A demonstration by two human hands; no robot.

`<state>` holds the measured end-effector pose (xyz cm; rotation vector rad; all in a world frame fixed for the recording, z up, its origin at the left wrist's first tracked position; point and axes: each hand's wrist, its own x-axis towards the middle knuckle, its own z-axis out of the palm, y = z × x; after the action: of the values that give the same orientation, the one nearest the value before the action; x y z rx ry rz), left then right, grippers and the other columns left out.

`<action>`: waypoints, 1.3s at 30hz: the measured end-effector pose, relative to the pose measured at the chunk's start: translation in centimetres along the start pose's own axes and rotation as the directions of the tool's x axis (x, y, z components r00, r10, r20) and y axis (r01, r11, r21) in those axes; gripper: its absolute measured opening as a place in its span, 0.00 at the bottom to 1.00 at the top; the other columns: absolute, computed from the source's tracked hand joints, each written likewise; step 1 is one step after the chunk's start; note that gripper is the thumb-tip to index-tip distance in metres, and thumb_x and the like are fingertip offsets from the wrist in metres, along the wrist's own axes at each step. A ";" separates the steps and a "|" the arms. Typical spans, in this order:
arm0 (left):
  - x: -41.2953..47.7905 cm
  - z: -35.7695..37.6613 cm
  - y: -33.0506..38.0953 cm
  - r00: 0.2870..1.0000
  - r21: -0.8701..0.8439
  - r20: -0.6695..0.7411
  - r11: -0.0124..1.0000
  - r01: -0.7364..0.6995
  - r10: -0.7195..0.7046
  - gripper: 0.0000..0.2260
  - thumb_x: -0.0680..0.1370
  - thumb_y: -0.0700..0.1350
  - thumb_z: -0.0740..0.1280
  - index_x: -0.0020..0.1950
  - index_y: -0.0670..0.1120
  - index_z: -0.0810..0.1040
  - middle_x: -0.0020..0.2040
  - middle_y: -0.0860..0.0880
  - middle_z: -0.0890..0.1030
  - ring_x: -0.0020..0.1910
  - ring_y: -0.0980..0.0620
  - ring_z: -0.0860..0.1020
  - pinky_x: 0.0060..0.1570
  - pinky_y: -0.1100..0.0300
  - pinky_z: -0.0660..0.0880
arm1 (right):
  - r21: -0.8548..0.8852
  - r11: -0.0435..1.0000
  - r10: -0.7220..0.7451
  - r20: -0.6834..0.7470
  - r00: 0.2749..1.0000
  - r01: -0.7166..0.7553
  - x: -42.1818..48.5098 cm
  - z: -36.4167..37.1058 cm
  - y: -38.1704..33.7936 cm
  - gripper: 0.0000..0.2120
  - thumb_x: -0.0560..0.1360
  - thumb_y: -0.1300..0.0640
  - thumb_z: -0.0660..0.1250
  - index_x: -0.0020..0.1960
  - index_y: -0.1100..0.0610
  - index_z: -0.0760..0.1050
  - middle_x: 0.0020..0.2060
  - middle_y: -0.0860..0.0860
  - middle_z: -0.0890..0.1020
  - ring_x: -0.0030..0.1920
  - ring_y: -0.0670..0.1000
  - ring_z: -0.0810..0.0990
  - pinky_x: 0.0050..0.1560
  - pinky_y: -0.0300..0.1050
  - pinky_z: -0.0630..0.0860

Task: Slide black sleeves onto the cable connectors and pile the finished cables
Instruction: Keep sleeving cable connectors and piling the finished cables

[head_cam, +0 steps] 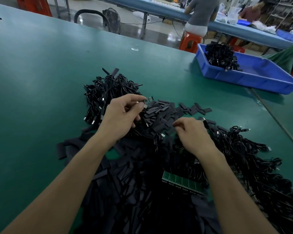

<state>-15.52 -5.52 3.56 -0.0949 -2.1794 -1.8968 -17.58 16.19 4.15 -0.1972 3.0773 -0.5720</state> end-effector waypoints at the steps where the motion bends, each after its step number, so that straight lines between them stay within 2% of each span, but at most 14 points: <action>1: 0.0 0.0 0.0 1.000 0.000 -0.007 1.000 -0.003 0.003 0.10 0.81 0.41 0.67 0.52 0.57 0.81 0.38 0.54 0.81 0.31 0.61 0.77 0.31 0.68 0.74 | -0.064 0.998 0.008 0.033 0.999 -0.005 0.2 0.5 0.2 0.14 0.82 0.57 0.64 0.66 0.54 0.77 0.60 0.53 0.80 0.58 0.54 0.79 0.60 0.53 0.78; 3: -0.1 0.0 -0.1 1.000 0.009 -0.003 1.000 -0.005 0.005 0.09 0.81 0.42 0.69 0.52 0.57 0.81 0.38 0.54 0.80 0.31 0.62 0.77 0.31 0.68 0.74 | -0.142 0.990 0.012 0.125 0.992 0.006 0.6 1.5 0.3 0.21 0.82 0.55 0.64 0.74 0.52 0.70 0.69 0.53 0.74 0.67 0.56 0.73 0.65 0.54 0.72; 5: -0.1 0.1 -0.1 1.000 0.014 0.008 1.000 -0.002 0.002 0.09 0.80 0.41 0.70 0.52 0.56 0.81 0.40 0.51 0.80 0.32 0.61 0.77 0.30 0.67 0.75 | -0.178 0.983 -0.007 0.142 0.990 0.033 0.7 2.3 0.3 0.22 0.82 0.53 0.64 0.76 0.49 0.67 0.70 0.52 0.73 0.67 0.58 0.71 0.65 0.54 0.69; 9: -0.2 0.2 -0.2 0.999 0.004 0.020 0.999 0.041 -0.041 0.08 0.79 0.41 0.71 0.51 0.54 0.81 0.41 0.49 0.82 0.34 0.60 0.79 0.32 0.66 0.76 | -0.061 0.998 -0.015 0.034 0.999 0.017 0.7 2.7 0.5 0.15 0.79 0.53 0.69 0.65 0.51 0.77 0.59 0.52 0.82 0.61 0.55 0.76 0.61 0.52 0.74; 11: -0.2 0.3 -0.3 0.998 0.035 0.037 0.998 0.054 -0.055 0.06 0.79 0.41 0.71 0.51 0.52 0.83 0.41 0.50 0.83 0.34 0.60 0.79 0.32 0.67 0.75 | 0.045 0.999 0.017 0.010 1.000 -0.018 0.6 2.6 0.7 0.16 0.75 0.53 0.75 0.61 0.51 0.79 0.54 0.51 0.82 0.55 0.53 0.79 0.56 0.48 0.76; 14: -0.4 0.5 -0.3 0.995 0.062 0.068 0.996 0.071 -0.075 0.05 0.79 0.41 0.71 0.52 0.50 0.83 0.40 0.49 0.84 0.35 0.60 0.80 0.33 0.68 0.75 | 0.149 0.989 0.014 -0.020 1.000 -0.011 0.6 2.3 1.1 0.16 0.71 0.56 0.79 0.57 0.52 0.81 0.49 0.51 0.81 0.48 0.49 0.78 0.49 0.39 0.72; 16: -0.4 0.5 -0.3 0.994 0.060 0.085 0.996 0.062 -0.067 0.05 0.78 0.41 0.72 0.51 0.51 0.83 0.41 0.49 0.85 0.35 0.58 0.81 0.34 0.68 0.75 | 0.218 0.975 -0.023 -0.053 0.998 0.035 0.5 2.1 1.1 0.11 0.70 0.60 0.79 0.52 0.55 0.84 0.43 0.48 0.83 0.43 0.42 0.79 0.43 0.28 0.71; 18: -0.5 0.5 -0.3 0.994 0.047 0.092 0.997 0.053 -0.057 0.06 0.77 0.41 0.73 0.50 0.52 0.83 0.40 0.50 0.85 0.36 0.54 0.82 0.35 0.65 0.78 | 0.312 0.946 -0.061 -0.078 0.995 0.083 0.3 1.7 0.9 0.08 0.70 0.60 0.79 0.48 0.56 0.84 0.36 0.42 0.81 0.37 0.36 0.79 0.38 0.24 0.70; 21: -0.6 0.7 -0.3 0.993 0.042 0.108 0.998 0.052 -0.056 0.07 0.76 0.42 0.74 0.50 0.52 0.81 0.40 0.53 0.86 0.38 0.52 0.83 0.37 0.64 0.80 | 0.407 0.901 -0.110 -0.117 0.987 0.148 -0.1 1.0 0.5 0.08 0.72 0.56 0.77 0.48 0.48 0.81 0.32 0.41 0.80 0.35 0.34 0.77 0.38 0.27 0.71; 25: -0.7 0.9 -0.3 0.992 0.036 0.117 0.998 0.049 -0.053 0.04 0.76 0.42 0.74 0.47 0.51 0.83 0.40 0.54 0.86 0.37 0.56 0.83 0.36 0.65 0.79 | 0.514 0.839 -0.120 -0.141 0.983 0.177 -0.6 0.3 0.1 0.08 0.75 0.55 0.75 0.40 0.44 0.79 0.31 0.37 0.81 0.33 0.39 0.77 0.37 0.32 0.72; 28: -0.7 0.9 -0.2 0.994 0.038 0.110 0.999 0.026 -0.030 0.05 0.75 0.41 0.75 0.47 0.51 0.84 0.41 0.57 0.86 0.36 0.58 0.83 0.36 0.70 0.75 | 0.664 0.729 -0.073 -0.164 0.984 0.165 -1.0 -0.2 -0.4 0.07 0.78 0.59 0.71 0.43 0.48 0.78 0.37 0.43 0.84 0.37 0.46 0.83 0.37 0.40 0.75; 31: -0.7 1.0 -0.1 0.995 0.025 0.097 0.999 0.021 -0.023 0.06 0.74 0.40 0.76 0.46 0.50 0.85 0.40 0.58 0.86 0.36 0.58 0.84 0.36 0.71 0.75 | 0.758 0.622 -0.058 -0.203 0.977 0.195 -1.4 -0.6 -1.0 0.08 0.78 0.63 0.70 0.48 0.50 0.78 0.37 0.51 0.85 0.35 0.46 0.84 0.33 0.34 0.75; 34: -0.8 1.1 -0.1 0.996 0.023 0.089 1.000 0.020 -0.022 0.06 0.73 0.40 0.77 0.47 0.48 0.85 0.39 0.58 0.86 0.36 0.56 0.84 0.36 0.70 0.76 | 0.756 0.610 -0.067 -0.251 0.966 0.239 -1.6 -0.8 -1.2 0.09 0.78 0.63 0.70 0.49 0.49 0.80 0.35 0.49 0.85 0.35 0.44 0.82 0.35 0.31 0.74; 39: -0.8 1.2 0.0 0.997 0.012 0.079 1.000 0.024 -0.025 0.05 0.74 0.39 0.77 0.47 0.46 0.85 0.37 0.54 0.86 0.35 0.54 0.84 0.35 0.70 0.76 | 0.717 0.660 -0.076 -0.233 0.969 0.224 -1.7 -0.6 -1.4 0.11 0.73 0.60 0.76 0.49 0.46 0.82 0.39 0.44 0.86 0.41 0.44 0.84 0.44 0.34 0.78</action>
<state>-14.90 -4.29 3.25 -0.1436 -2.2525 -1.9249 -15.77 15.35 5.18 -0.3981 2.6803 -1.8771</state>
